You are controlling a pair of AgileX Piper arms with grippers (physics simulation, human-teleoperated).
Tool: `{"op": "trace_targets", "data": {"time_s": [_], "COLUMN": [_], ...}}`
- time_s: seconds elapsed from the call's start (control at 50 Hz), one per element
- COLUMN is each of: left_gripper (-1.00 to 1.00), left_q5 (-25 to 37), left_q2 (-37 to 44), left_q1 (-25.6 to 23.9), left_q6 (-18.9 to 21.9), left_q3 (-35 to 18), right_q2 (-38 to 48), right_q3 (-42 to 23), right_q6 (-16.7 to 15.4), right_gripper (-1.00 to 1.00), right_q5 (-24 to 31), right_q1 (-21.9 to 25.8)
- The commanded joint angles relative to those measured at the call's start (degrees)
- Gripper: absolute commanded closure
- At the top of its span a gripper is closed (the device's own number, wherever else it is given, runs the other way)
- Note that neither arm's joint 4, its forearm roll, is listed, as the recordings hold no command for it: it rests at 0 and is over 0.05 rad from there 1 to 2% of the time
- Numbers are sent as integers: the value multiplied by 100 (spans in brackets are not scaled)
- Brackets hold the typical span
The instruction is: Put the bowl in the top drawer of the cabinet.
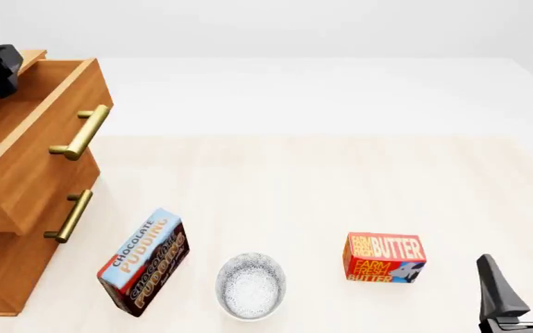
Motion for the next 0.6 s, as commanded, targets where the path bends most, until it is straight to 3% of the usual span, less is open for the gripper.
{"op": "trace_targets", "data": {"time_s": [0.02, 0.6], "left_gripper": [-100, -100], "left_q5": [-35, 8], "left_q2": [150, 627], "left_q1": [30, -262], "left_q6": [-170, -729], "left_q3": [68, 95], "right_q2": [-2, 0], "right_q3": [0, 0], "right_q6": [-1, 0], "right_gripper": [-100, -100], "right_q5": [0, 0], "right_q1": [2, 0]}}
